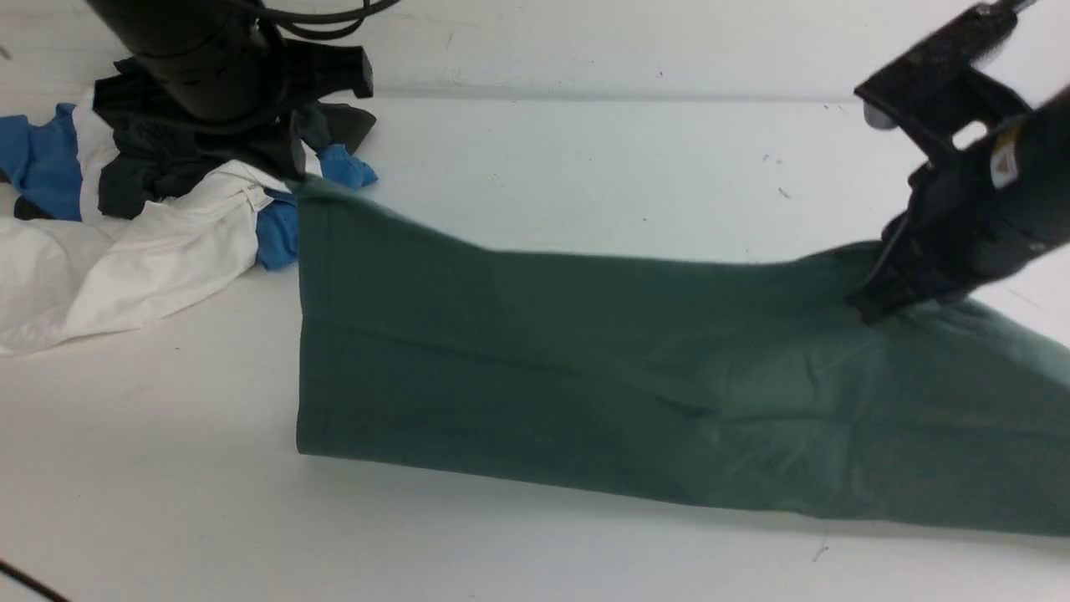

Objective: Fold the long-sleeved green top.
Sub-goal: Use both arms to drag the lower edge of the fabric forward and fold it over the upper edge

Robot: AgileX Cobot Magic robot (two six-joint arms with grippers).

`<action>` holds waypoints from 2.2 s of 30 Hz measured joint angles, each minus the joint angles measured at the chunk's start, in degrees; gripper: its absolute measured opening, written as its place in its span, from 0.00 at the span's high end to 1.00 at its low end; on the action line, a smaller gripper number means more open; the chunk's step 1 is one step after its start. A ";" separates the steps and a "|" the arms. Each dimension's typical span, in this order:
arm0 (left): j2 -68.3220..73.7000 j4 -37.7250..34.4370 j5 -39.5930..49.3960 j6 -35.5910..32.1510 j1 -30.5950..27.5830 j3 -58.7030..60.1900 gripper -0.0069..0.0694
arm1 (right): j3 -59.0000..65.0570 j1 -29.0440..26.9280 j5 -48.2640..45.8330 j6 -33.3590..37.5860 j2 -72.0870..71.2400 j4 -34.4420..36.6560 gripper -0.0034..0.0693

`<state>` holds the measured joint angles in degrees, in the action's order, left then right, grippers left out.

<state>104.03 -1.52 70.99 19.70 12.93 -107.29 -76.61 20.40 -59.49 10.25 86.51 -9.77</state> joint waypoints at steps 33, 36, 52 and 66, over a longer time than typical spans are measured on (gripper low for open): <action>37.66 0.21 -6.92 -1.14 -5.31 -37.09 0.57 | -22.97 -4.50 10.77 -9.47 33.98 1.34 0.44; 36.06 -1.96 -3.08 -2.89 -5.09 -38.69 0.59 | -22.97 -4.50 6.66 -10.25 31.49 1.31 0.38; 25.81 -7.69 0.20 -18.66 8.94 -22.24 0.91 | -17.25 -29.07 -11.03 -7.93 17.63 9.77 0.96; 26.91 3.52 -0.59 -14.18 10.03 -3.67 0.91 | -12.46 -39.37 -7.60 -7.89 26.13 15.53 0.46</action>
<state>130.94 2.00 70.40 5.53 22.96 -110.96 -89.07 -18.97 -67.09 2.36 112.64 5.76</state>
